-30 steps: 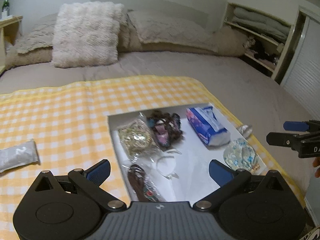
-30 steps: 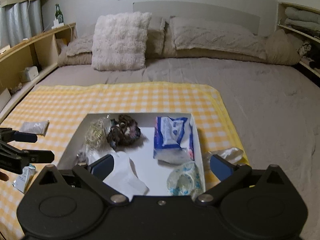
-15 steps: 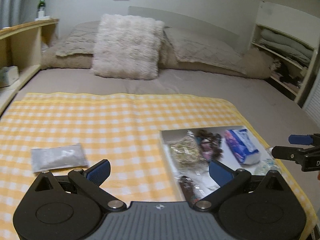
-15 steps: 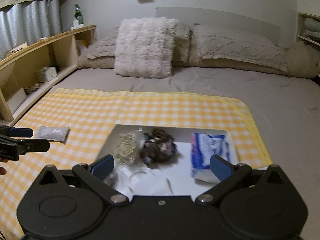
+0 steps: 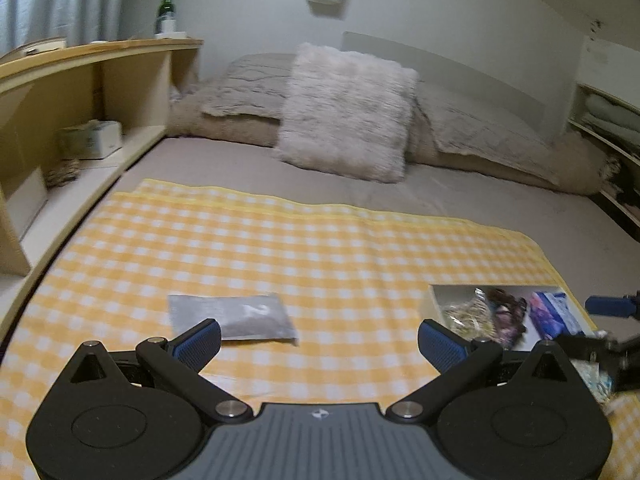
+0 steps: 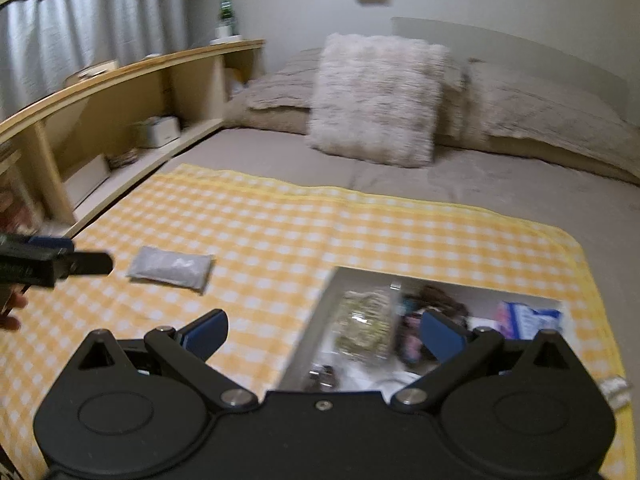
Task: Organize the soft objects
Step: 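Move left tool to the grey printed pouch while right tool moves to the white sachet, then close left tool on the grey printed pouch while right tool grasps the white-blue sachet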
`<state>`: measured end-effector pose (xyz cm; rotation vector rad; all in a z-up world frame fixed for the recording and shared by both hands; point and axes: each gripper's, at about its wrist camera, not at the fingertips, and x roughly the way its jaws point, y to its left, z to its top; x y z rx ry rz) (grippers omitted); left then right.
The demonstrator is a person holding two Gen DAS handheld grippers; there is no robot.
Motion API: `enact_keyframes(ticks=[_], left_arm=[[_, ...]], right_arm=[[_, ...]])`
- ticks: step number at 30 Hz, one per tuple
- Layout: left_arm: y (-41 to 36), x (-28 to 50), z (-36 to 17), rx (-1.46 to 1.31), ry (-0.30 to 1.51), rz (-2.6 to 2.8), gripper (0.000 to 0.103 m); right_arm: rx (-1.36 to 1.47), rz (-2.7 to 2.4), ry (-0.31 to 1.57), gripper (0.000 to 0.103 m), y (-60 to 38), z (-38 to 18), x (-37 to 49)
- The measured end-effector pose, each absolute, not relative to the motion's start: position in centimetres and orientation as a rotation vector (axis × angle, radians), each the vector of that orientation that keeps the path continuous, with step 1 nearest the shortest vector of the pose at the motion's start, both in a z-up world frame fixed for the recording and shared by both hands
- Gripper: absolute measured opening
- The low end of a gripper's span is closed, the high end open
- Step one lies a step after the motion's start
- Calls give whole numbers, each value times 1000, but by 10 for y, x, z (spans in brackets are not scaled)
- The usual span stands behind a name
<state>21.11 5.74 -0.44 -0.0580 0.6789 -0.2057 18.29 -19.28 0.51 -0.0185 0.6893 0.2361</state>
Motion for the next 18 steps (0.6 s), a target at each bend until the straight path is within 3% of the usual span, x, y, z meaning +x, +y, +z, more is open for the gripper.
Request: enact_keyframes(ticks=[18], left_arm=[[114,281,-34,-115,770,-23,103]], right_arm=[[-307,706,728,103,-74,-55,207]])
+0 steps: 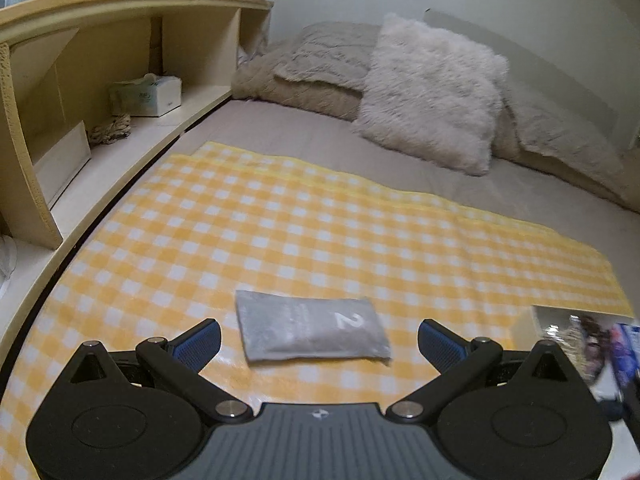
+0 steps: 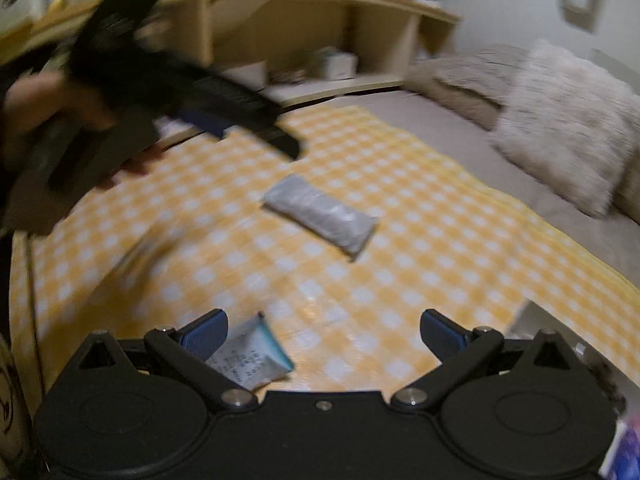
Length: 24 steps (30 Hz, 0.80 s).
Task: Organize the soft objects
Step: 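Close left tool on the grey printed pouch while right tool grasps the white-blue sachet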
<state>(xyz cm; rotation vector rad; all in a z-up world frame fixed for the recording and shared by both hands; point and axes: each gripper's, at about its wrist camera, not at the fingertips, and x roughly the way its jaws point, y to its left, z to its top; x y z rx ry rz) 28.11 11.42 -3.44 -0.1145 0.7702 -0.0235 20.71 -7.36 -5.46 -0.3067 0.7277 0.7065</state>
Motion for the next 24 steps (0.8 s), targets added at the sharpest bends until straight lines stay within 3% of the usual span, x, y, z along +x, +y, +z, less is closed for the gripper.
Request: enact_keyframes(ticks=[24], left_arm=[[184,392,-126,-57,857,193,103]], right_arm=[[-434,1239,930,103,-26,-130,226]])
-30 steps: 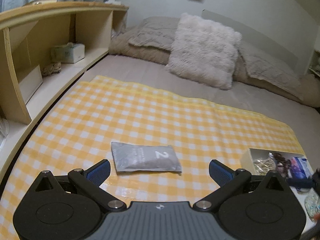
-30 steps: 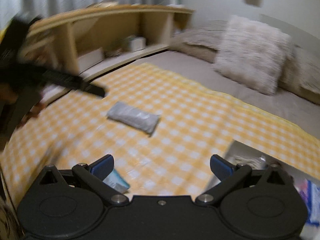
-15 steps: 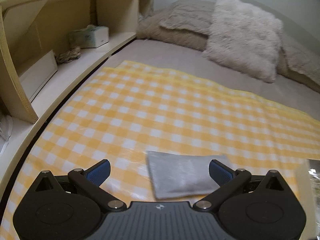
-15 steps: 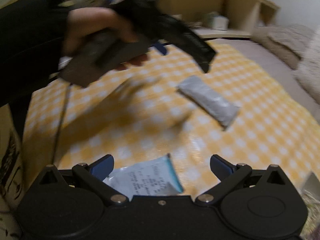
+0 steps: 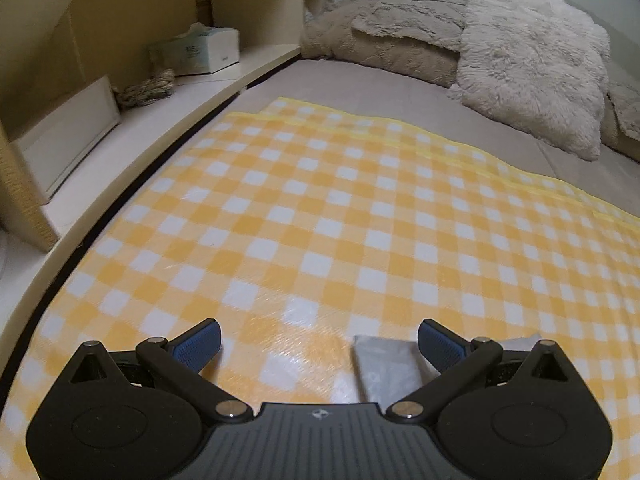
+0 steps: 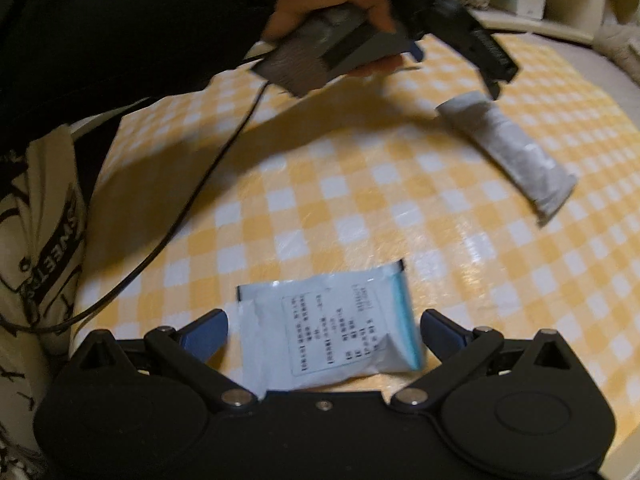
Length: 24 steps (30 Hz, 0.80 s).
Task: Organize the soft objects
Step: 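Close left tool on the grey printed pouch while right tool grasps the white-blue sachet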
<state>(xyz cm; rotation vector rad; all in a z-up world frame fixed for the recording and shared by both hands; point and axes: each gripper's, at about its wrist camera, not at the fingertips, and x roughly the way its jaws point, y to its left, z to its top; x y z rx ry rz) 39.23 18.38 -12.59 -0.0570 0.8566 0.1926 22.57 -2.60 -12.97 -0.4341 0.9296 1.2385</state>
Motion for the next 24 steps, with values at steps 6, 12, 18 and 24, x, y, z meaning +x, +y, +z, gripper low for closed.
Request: enact_keyframes(ticks=[6,12,18,24], left_arm=[[169,407,-131,-15,844,148,103],[154,420,-145,94,942,136,103],[153,403,-141,129,1012,62,103],[142,370,-134,177,1080,-111,102]], right_arm=[[-522,1286,886,103,-21,-135,208],[-544,1263,905,103,-19,-136,211],[-549,1215,964,100,-19,-134,221],[-527,1167,989,89,-30,-128,229]])
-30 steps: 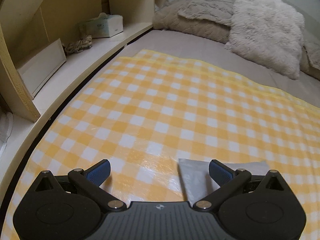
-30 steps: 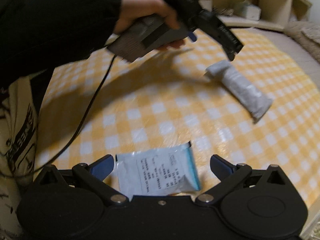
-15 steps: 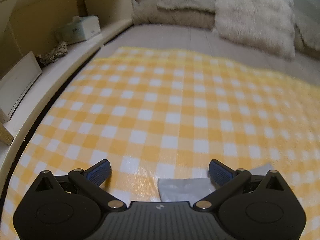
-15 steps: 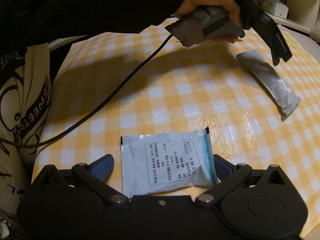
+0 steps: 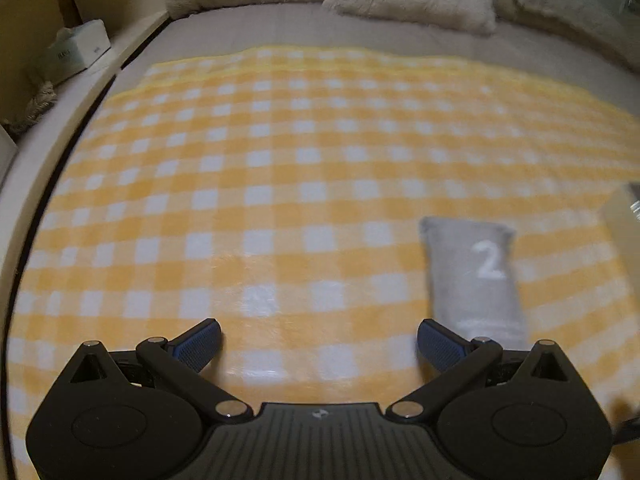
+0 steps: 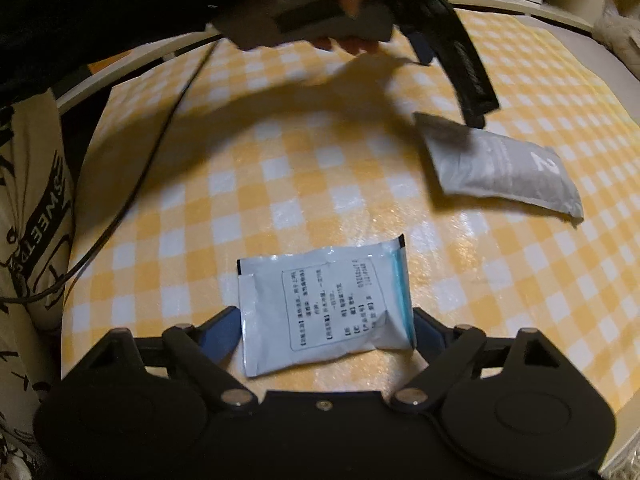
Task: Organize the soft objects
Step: 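Close left tool on the grey printed pouch while right tool grasps the white-blue sachet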
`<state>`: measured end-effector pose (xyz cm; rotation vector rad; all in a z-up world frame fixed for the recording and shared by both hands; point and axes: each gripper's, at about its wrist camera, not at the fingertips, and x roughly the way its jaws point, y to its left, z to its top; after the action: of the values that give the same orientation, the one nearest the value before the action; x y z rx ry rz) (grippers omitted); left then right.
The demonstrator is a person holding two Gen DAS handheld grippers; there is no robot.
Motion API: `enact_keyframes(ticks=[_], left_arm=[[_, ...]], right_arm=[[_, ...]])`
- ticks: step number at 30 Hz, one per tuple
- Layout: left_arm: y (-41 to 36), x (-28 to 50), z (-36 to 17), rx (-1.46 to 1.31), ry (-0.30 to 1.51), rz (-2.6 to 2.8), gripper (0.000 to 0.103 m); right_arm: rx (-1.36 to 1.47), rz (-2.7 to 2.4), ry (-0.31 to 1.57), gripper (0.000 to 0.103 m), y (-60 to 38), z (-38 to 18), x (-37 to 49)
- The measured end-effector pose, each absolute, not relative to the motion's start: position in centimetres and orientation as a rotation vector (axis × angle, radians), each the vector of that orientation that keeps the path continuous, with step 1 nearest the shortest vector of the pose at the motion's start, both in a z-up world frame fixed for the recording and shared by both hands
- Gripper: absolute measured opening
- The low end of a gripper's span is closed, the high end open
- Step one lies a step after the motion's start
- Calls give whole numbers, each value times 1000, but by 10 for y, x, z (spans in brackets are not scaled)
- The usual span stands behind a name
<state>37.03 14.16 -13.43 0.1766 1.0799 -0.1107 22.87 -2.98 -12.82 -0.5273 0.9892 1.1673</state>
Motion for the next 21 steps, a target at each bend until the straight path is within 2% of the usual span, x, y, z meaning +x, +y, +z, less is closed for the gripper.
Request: enact_keyframes(ticks=[6,11,15,19,21], left_arm=[[123,355,-110,35,1019,-240,101],[84,358,-114,30,1067,-322,92],[65,363,-126,67,1115,-320,77],[55,364,-136,141,1134,-290,57],[55,364,-134,141,1130,-283,55]], right_arm=[[-510,1135,984,79,-35,-121,231],[-522,1112,994,75,-35,-120,229],[-512,1086,1022,73,-35,-118,229],[-508,1054,1027,70,-43,-116,230],[-497,1035,1025,70,-47,-114,230]])
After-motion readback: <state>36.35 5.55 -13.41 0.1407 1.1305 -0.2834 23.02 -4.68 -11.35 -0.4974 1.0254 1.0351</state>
